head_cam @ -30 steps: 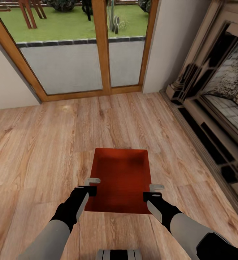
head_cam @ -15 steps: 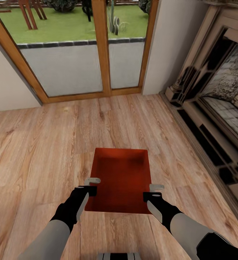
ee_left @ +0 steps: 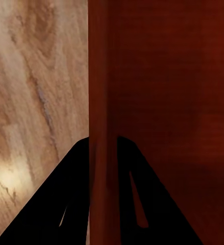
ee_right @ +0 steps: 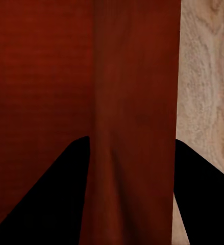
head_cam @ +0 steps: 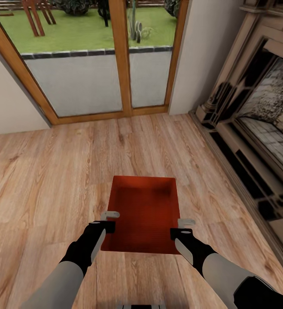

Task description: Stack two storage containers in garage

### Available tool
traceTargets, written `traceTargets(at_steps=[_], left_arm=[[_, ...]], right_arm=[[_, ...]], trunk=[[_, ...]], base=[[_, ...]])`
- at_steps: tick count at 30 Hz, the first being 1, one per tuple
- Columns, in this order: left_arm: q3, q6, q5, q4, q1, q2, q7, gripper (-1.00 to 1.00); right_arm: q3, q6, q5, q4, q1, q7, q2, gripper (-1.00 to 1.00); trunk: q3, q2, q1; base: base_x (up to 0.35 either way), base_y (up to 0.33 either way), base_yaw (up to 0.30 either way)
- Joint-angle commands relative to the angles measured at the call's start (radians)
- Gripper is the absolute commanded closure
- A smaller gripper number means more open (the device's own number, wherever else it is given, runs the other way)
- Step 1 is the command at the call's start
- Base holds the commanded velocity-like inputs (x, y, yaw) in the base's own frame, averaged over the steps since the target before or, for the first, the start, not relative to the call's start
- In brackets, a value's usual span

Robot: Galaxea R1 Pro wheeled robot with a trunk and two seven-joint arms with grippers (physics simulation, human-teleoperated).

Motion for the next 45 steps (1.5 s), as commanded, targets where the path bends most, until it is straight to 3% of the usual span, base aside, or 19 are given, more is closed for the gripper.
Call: traceTargets(at_steps=[1, 45], left_arm=[[-0.004, 0.011, -0.01, 0.003, 0.001, 0.007, 0.003, 1.0], [-0.002, 0.01, -0.008, 0.002, 0.001, 0.007, 0.003, 1.0]], right_arm=[[-0.002, 0.006, 0.025, -0.005, -0.002, -0.006, -0.01, 1.0], [-0.002, 0.005, 0.025, -0.005, -0.002, -0.004, -0.01, 1.0]], trunk=[[0.003, 0.007, -0.004], [0.141, 0.315, -0.173]], base=[[0.0, 0.0, 0.0], [0.0, 0.0, 0.0]])
